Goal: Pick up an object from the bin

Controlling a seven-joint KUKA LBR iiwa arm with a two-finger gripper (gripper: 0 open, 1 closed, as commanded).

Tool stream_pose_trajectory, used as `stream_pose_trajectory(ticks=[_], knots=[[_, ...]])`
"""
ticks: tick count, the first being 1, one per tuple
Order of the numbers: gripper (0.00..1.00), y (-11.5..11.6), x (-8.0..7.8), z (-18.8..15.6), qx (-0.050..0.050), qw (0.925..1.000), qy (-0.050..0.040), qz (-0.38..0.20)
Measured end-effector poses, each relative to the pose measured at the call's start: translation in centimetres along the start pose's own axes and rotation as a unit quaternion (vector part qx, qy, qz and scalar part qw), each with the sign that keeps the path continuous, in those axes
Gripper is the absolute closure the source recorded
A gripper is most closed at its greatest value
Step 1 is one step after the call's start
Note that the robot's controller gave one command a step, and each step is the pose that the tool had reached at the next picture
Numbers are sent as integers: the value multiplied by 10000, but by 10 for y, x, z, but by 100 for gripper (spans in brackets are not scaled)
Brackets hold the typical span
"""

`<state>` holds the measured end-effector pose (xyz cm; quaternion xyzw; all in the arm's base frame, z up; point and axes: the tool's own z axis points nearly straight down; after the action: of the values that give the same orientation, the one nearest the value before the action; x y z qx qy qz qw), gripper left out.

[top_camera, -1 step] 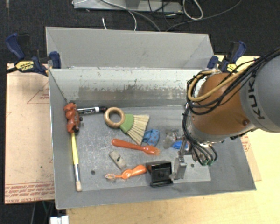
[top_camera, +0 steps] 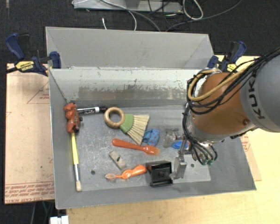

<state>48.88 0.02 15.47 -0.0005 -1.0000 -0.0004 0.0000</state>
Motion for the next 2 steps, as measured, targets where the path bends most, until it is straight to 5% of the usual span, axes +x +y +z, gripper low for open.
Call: stream_pose_trajectory(ticks=[1, 2], knots=[[0, 19, 2, 87, -12, 9999, -50, 110], [0, 28, 4, 27, -11, 9985, -87, 542]])
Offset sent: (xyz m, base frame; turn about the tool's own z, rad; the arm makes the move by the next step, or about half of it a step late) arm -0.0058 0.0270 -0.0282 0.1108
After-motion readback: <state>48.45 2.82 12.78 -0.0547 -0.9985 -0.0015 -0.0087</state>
